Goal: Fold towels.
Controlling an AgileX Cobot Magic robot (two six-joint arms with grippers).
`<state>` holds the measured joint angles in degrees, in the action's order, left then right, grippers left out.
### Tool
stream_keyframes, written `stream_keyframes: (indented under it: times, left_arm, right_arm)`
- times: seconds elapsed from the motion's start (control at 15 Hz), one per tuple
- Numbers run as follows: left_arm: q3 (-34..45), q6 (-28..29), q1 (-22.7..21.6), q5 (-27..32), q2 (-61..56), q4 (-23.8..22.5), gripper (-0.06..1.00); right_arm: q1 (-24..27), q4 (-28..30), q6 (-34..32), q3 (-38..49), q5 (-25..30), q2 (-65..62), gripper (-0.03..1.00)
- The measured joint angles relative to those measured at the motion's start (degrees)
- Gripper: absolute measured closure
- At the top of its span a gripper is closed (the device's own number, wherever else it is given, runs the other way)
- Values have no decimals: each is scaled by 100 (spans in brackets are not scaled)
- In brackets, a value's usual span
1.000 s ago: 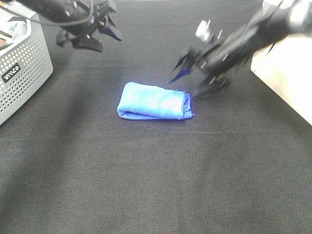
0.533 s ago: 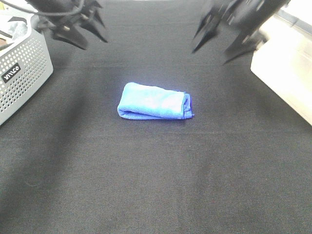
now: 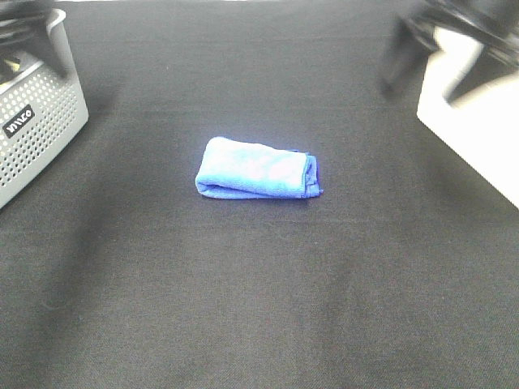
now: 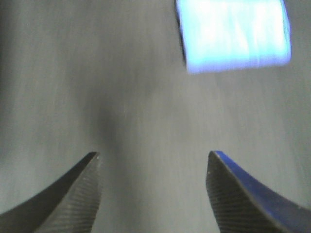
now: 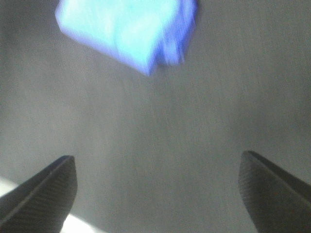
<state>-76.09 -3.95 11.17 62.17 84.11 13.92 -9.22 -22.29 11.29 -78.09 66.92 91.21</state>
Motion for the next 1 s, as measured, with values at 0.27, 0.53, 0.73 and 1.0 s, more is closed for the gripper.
stream_keyframes:
  times: [0.27,0.53,0.73,1.0]
  left_arm:
    - [1621,0,0,11,-2103,-11,35]
    - [3094,0,0,23,-4114,-17,35]
    - [3862,0,0,34,-5512,-17,35]
    - [4492,-183,0,40,-6870,-29,35]
  right_arm:
    - [0,115,0,1776,-367,-1702,12]
    - [0,309,0,3432,-584,-3655,12]
    - [0,561,0,4349,-584,-5220,12]
    - [0,1157,-103,4870,-556,-7053,12]
